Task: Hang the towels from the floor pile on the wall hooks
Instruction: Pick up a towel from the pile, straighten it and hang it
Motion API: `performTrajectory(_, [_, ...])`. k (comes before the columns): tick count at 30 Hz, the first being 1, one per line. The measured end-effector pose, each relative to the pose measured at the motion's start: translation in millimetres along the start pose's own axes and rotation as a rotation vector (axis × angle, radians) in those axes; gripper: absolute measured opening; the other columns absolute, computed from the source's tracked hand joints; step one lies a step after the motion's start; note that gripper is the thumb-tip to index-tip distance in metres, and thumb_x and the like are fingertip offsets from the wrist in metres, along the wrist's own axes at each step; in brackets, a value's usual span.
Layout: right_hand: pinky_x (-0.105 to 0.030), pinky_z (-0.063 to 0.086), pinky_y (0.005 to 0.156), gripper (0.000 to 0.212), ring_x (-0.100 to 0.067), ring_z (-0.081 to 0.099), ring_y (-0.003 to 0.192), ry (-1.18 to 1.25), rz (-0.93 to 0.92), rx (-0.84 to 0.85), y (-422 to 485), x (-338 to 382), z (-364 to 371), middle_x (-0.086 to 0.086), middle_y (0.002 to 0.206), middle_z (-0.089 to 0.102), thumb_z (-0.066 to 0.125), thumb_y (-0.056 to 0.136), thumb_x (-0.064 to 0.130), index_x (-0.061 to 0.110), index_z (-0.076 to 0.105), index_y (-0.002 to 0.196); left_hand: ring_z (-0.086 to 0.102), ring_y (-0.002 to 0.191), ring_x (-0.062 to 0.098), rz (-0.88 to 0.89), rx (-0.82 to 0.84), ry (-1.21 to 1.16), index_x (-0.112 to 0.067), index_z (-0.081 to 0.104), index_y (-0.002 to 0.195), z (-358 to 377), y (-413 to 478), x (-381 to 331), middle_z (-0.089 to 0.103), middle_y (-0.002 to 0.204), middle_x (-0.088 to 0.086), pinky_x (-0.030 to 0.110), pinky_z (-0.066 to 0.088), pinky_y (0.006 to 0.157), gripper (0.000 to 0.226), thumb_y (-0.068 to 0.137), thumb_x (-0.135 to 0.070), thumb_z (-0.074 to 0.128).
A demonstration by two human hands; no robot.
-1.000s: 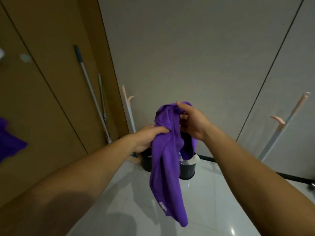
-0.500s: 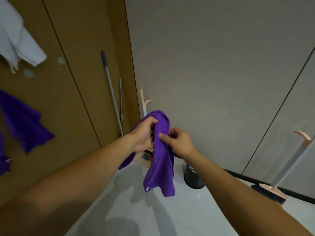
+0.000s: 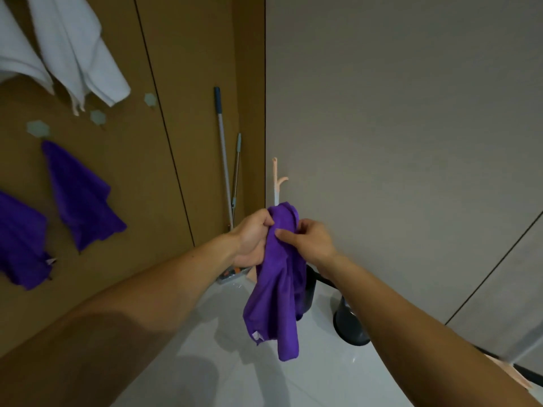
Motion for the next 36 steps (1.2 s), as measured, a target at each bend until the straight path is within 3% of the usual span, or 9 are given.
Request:
performTrajectory(3, [-0.032,0.054,0.063,0.013,-0.020,0.064,0.069,0.092,-0.006,-0.012,11.9,8.3,7.2,-0.007,0.076,0.067,0.071,0.086,0.017,0.008,0.064,0.078,0.051,0.103,0.030,-0.039,-0.039,0.047,-0.008,0.054,0.124,-22.9,-0.7,-3.8,0.058,0.107,0.016,0.044,0.041,0.097,0.054,0.085,-0.036,0.030])
performTrajectory(7, [-0.019,0.049,0.051,0.016,-0.009,0.063,0.057,0.327,-0.008,0.061,24.5,23.6,22.8,0.002,0.065,0.067,0.057,0.095,0.014,0.012,0.059,0.079,0.053,0.078,0.021,-0.023,-0.125,0.042,-0.012,0.049,0.110,-57.4,-7.6,-11.4,0.056,0.083,0.008,0.031,0.043,0.072,0.029,0.085,-0.023,0.039])
performTrajectory(11, [-0.018,0.045,0.050,0.024,-0.009,0.058,0.058,0.164,-0.046,-0.019,41.8,40.6,36.2,0.000,0.066,0.061,0.050,0.099,0.017,0.014,0.055,0.076,0.041,0.060,0.012,-0.189,0.028,0.151,-0.015,0.050,0.101,-90.6,-19.6,-19.4,0.049,0.078,0.002,0.020,0.027,0.045,0.026,0.077,-0.018,0.060])
performTrajectory(17, [-0.029,0.047,0.053,0.026,-0.019,0.055,0.062,0.345,0.090,-0.094,63.8,56.1,46.7,-0.007,0.071,0.054,0.041,0.102,0.021,0.011,0.053,0.081,0.053,0.069,0.012,-0.506,-0.096,0.533,-0.014,0.065,0.103,-144.4,-46.6,-21.5,0.062,0.090,0.002,0.020,0.038,0.048,0.032,0.077,-0.029,0.075])
performTrajectory(20, [-0.029,0.052,0.050,0.030,-0.021,0.064,0.059,0.558,0.191,-0.046,73.2,62.9,48.4,-0.010,0.067,0.064,0.040,0.102,0.020,0.006,0.058,0.083,0.060,0.090,0.018,-0.532,-0.192,0.604,-0.019,0.061,0.119,-169.6,-65.5,-31.4,0.064,0.110,0.003,0.028,0.050,0.067,0.054,0.079,-0.053,0.069])
performTrajectory(24, [-0.034,0.061,0.070,0.035,-0.020,0.073,0.080,0.902,0.091,0.167,88.8,66.2,54.5,-0.011,0.088,0.075,0.049,0.098,0.036,0.006,0.067,0.097,0.056,0.119,0.024,-0.274,-0.235,0.358,-0.020,0.058,0.127,-187.5,-72.6,-55.6,0.062,0.128,0.003,0.043,0.038,0.108,0.071,0.067,-0.053,0.077])
performTrajectory(29, [-0.026,0.053,0.054,0.016,-0.014,0.065,0.063,0.525,0.207,0.316,92.1,35.9,94.6,-0.004,0.076,0.070,0.063,0.087,0.022,0.009,0.066,0.096,0.065,0.099,0.022,0.095,-0.441,0.011,-0.016,0.069,0.108,-198.3,-64.4,-78.5,0.071,0.107,0.005,0.034,0.047,0.092,0.046,0.079,-0.051,0.064])
performTrajectory(33, [-0.033,0.054,0.070,0.020,-0.018,0.069,0.072,0.797,0.113,0.193,115.7,56.0,89.5,-0.009,0.082,0.072,0.051,0.097,0.021,0.008,0.066,0.091,0.065,0.080,0.019,0.168,-0.688,-0.065,-0.013,0.067,0.101,-217.1,-69.9,-83.8,0.068,0.098,0.008,0.028,0.053,0.071,0.022,0.091,-0.029,0.056])
performTrajectory(36, [-0.034,0.054,0.072,0.023,-0.020,0.068,0.075,0.840,0.109,0.224,131.5,62.3,91.0,-0.010,0.085,0.070,0.047,0.100,0.024,0.008,0.062,0.093,0.064,0.081,0.020,0.183,-0.764,-0.065,-0.005,0.066,0.108,-227.2,-80.4,-92.5,0.068,0.103,0.012,0.032,0.054,0.077,0.024,0.089,-0.013,0.056])
Point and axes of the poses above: each hand's wrist, its own y-axis towards the middle knuckle, its own z-axis out of the palm, x = y × z, the point moved 2 cm from there along y, towards the middle knuckle
